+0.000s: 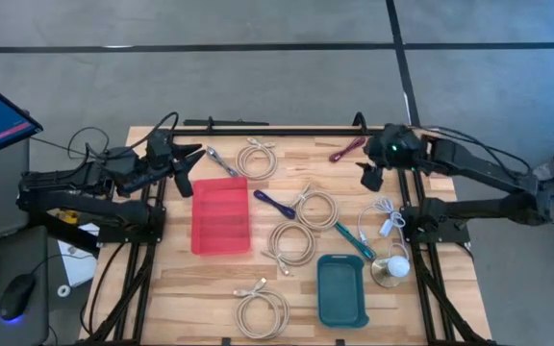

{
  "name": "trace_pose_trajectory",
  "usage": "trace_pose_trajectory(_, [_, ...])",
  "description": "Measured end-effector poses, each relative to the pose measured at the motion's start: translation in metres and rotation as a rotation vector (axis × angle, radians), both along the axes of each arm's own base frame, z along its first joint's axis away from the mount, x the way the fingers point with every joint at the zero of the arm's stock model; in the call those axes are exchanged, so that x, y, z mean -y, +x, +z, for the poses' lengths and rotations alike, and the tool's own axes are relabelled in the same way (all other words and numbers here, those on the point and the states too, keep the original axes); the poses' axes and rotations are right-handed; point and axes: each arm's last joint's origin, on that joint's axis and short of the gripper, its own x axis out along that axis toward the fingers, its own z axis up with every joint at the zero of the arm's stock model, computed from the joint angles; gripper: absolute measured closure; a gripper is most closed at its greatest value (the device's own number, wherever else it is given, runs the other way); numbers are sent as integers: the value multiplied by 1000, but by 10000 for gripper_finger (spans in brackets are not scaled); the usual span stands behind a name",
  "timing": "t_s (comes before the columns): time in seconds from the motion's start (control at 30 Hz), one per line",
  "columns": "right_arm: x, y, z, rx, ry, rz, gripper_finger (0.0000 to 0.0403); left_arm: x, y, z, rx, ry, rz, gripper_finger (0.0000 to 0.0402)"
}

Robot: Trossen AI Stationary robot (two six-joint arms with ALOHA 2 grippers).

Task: Pick & Place USB Port
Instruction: Put the red charger cable into the red bin

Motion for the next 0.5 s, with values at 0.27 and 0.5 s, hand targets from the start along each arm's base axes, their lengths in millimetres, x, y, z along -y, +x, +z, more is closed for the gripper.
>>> trace_pose_trajectory(0.27, [30, 12, 19, -129, -31, -26, 234, 0, 0, 0, 0, 0, 0, 317])
trace_pose_trajectory(0.5, [49, 25, 23, -215, -79, -17, 238, 0, 0, 0, 0, 0, 0, 317])
